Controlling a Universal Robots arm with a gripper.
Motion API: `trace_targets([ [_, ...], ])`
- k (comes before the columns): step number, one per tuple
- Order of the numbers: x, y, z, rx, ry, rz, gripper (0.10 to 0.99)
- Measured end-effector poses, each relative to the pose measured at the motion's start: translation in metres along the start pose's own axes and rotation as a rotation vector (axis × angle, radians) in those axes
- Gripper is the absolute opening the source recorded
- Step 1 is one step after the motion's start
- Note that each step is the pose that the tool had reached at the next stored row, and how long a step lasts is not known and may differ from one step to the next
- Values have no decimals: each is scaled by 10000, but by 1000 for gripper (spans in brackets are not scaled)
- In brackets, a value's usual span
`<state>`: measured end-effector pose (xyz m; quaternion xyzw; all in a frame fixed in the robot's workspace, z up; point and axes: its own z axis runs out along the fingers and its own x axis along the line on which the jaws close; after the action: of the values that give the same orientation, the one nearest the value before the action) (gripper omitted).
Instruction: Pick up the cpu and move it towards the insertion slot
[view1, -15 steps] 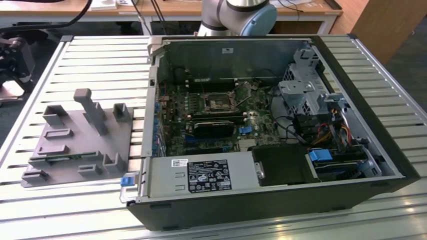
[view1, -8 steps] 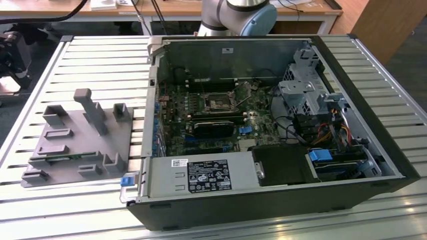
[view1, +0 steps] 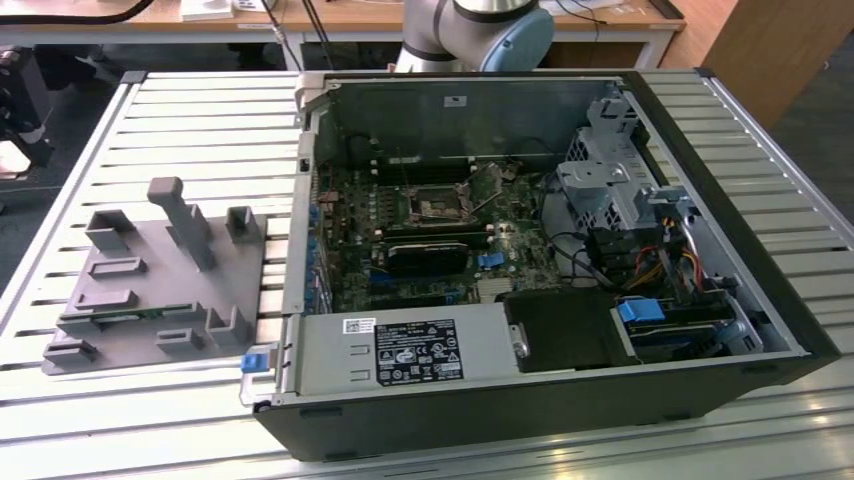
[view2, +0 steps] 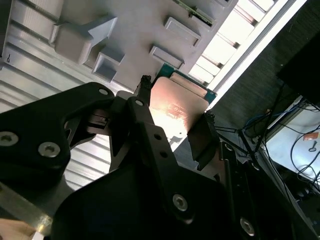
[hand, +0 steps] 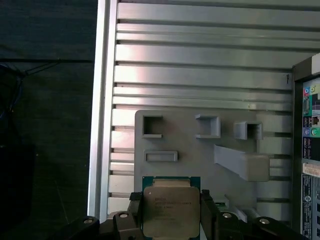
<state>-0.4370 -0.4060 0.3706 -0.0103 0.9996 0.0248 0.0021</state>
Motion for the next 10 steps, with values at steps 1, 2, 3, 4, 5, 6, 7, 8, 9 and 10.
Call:
trace_targets([
  [1,0,1,-18,0,0,0,541],
  [2,0,2,-36,0,0,0,541],
  [3,0,3,-55,0,-1,0,541],
  [4,0,5,-75,0,0,1,541],
  [5,0,6,-94,0,0,0,541],
  [6,0,7,-113,0,0,0,541],
  [7,0,8,-133,0,0,0,541],
  [8,-1,10,-154,0,0,0,541],
  [9,-1,11,-171,0,-1,0,541],
  [10,-1,11,-188,0,-1,0,541],
])
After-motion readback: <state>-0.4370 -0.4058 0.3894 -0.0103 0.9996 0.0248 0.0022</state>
